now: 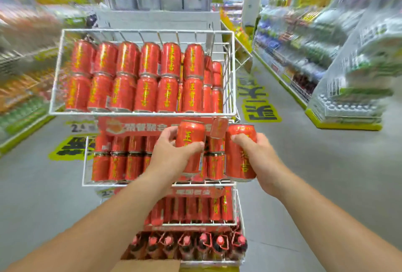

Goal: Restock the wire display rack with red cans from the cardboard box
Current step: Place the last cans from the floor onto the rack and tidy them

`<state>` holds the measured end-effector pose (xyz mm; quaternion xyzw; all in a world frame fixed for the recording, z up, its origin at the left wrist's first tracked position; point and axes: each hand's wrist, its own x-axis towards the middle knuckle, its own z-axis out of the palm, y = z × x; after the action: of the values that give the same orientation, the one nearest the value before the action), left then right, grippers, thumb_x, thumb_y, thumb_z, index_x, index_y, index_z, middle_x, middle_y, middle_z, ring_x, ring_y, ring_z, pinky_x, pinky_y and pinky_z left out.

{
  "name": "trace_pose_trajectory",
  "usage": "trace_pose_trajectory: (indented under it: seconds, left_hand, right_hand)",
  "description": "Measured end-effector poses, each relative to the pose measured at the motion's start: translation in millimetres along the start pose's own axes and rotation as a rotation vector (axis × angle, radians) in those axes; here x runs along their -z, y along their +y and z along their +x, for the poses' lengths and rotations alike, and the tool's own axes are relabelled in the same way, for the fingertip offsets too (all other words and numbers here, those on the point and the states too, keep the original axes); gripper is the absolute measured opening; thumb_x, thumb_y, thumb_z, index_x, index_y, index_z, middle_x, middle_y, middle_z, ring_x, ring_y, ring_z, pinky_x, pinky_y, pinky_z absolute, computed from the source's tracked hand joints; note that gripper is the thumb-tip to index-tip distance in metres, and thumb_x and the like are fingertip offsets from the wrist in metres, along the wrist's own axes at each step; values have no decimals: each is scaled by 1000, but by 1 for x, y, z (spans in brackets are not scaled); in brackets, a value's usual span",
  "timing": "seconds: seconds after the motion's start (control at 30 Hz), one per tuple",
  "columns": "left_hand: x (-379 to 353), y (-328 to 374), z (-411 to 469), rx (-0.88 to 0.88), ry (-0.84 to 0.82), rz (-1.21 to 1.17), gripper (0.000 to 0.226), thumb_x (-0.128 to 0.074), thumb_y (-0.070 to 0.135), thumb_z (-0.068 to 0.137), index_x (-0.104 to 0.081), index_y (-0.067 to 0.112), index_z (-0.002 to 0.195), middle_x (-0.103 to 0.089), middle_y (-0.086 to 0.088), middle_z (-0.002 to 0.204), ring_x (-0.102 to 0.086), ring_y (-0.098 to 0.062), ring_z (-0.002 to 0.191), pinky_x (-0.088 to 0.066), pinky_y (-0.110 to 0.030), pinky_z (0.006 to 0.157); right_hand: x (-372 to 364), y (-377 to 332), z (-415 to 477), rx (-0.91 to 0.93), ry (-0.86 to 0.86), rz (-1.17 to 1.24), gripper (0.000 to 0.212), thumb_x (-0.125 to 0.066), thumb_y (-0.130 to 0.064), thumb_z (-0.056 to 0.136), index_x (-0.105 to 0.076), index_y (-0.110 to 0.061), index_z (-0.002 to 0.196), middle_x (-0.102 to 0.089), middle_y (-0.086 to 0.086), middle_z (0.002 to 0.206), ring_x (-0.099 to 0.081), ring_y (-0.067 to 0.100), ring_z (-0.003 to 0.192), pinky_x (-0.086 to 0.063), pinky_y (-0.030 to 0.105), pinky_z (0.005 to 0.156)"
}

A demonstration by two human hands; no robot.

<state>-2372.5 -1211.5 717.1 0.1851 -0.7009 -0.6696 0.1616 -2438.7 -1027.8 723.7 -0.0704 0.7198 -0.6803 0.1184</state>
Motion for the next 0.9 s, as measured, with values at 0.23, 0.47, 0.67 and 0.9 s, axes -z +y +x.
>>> trace_pose_trajectory:
  seconds: [0.23,0.47,0.67,0.9]
  left_hand:
    - [16,87,13,-120,42,-40,61,-87,31,76,-52,31,126,-70,9,104,-70,-9,93,-54,-34,84]
    - [16,129,46,-169,95,2,69,-90,35,70,-47,33,125,-61,0,130,-63,-18,115,-52,-44,101]
    - [10,140,77,-190,148,72,79,-86,34,79,-42,25,144,-45,-8,151,-48,-22,130,-42,-40,106]
    - [2,136,105,-165,191,94,76,-87,34,77,-44,28,139,-48,-3,136,-49,-21,125,-45,-45,106]
  right_hand:
    - [-31,-81,18,39,4,-43,57,-74,-53,68,-61,-16,109,-74,11,102,-75,25,85,-61,51,80]
    - [-42,-120,56,82,71,-160,43,-77,-52,75,-59,-21,98,-71,3,93,-72,22,83,-60,49,83]
    - [-35,-114,111,76,52,-184,56,-82,-57,59,-66,-20,97,-75,2,94,-74,22,83,-62,48,77]
    - [-49,-100,167,68,66,-335,59,-74,-60,60,-68,-16,98,-74,2,91,-71,20,80,-60,39,73]
